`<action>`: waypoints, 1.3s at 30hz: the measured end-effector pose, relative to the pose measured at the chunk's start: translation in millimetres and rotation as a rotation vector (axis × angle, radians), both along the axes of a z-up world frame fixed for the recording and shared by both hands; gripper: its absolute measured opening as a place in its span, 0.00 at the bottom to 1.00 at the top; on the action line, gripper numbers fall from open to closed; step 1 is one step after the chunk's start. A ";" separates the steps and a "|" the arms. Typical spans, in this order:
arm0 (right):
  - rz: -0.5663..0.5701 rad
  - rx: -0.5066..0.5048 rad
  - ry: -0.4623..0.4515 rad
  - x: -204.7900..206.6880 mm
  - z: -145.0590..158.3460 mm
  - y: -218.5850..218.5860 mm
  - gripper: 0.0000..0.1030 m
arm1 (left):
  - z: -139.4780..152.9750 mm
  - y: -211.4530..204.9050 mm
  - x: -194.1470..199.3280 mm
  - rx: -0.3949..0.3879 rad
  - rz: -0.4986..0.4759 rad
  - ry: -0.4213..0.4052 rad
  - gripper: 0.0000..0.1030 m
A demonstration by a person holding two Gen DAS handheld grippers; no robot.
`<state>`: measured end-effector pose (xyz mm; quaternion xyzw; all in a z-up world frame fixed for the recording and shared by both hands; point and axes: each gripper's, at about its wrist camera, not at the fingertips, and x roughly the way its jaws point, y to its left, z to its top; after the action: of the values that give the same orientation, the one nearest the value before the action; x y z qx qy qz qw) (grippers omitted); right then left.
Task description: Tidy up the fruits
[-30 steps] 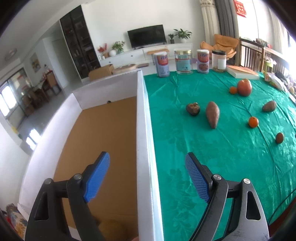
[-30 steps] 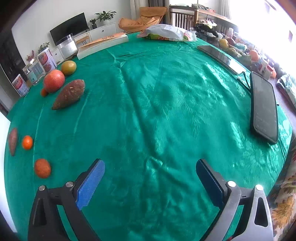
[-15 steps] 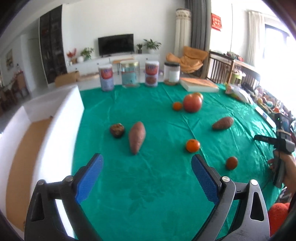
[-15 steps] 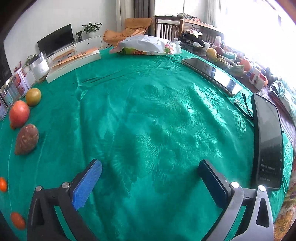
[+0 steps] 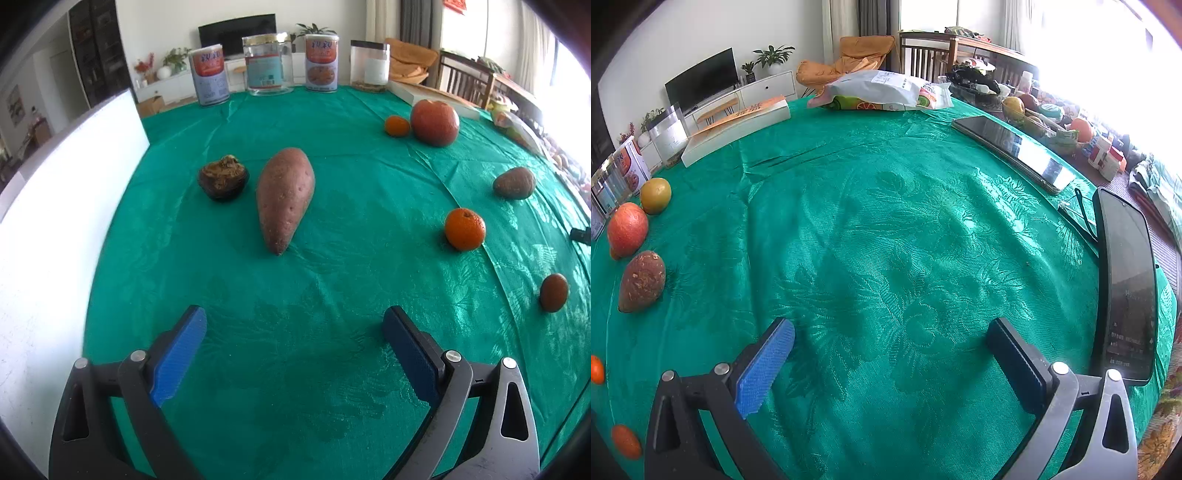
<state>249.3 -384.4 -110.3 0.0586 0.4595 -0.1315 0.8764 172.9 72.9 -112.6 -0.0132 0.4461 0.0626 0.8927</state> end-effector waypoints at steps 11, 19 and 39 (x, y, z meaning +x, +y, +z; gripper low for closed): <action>0.000 0.000 0.000 -0.2 0.0 -0.1 1.00 | -1.4 3.5 4.3 -0.020 0.010 0.006 0.96; 0.000 0.000 0.000 -0.4 -0.1 -0.3 1.00 | -1.6 3.4 4.1 -0.019 0.009 0.006 0.97; 0.001 0.000 -0.001 -0.2 -0.1 -0.4 1.00 | -1.8 3.4 4.1 -0.020 0.009 0.006 0.97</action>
<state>249.1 -384.8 -110.4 0.0587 0.4592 -0.1312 0.8766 177.0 76.2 -114.4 -0.0237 0.4495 0.0623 0.8908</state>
